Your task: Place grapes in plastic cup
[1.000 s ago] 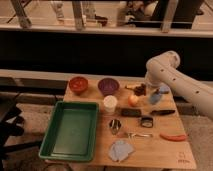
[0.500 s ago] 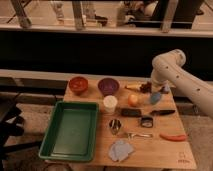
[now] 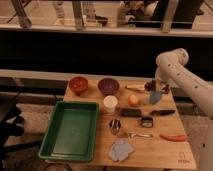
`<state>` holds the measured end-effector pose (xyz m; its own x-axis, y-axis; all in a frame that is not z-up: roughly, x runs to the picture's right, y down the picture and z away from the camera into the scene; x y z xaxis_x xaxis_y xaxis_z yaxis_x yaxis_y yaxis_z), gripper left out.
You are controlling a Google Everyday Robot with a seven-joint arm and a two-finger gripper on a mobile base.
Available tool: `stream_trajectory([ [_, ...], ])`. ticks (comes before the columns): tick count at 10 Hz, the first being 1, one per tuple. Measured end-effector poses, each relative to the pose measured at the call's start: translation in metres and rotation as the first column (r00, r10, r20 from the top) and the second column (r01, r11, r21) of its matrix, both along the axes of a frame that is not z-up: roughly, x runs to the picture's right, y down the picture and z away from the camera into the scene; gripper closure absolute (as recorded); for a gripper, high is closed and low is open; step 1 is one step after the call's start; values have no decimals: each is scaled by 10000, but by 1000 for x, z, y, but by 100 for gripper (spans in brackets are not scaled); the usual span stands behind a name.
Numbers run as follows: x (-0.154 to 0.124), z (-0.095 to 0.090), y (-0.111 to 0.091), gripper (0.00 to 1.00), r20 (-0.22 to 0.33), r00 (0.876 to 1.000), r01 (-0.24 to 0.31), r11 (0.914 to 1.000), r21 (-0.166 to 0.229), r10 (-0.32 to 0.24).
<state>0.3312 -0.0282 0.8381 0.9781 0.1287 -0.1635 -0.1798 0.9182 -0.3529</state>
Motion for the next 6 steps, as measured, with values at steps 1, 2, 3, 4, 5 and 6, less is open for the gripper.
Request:
stream_trajectory([
  [1,1,2,0,100,67,9998,-193,9998,21,193],
  [2,0,3,3,100,211,9989,-429,9991,50,428],
  [3,0,3,5,100,226,9988,-448,9990,81,446],
  [4,-8,4,7,100,374,9981,-496,9987,66,494],
  [5,-16,5,8,100,523,9974,-509,9987,81,504],
  [6,-15,3,8,100,551,9970,-547,9984,114,540],
])
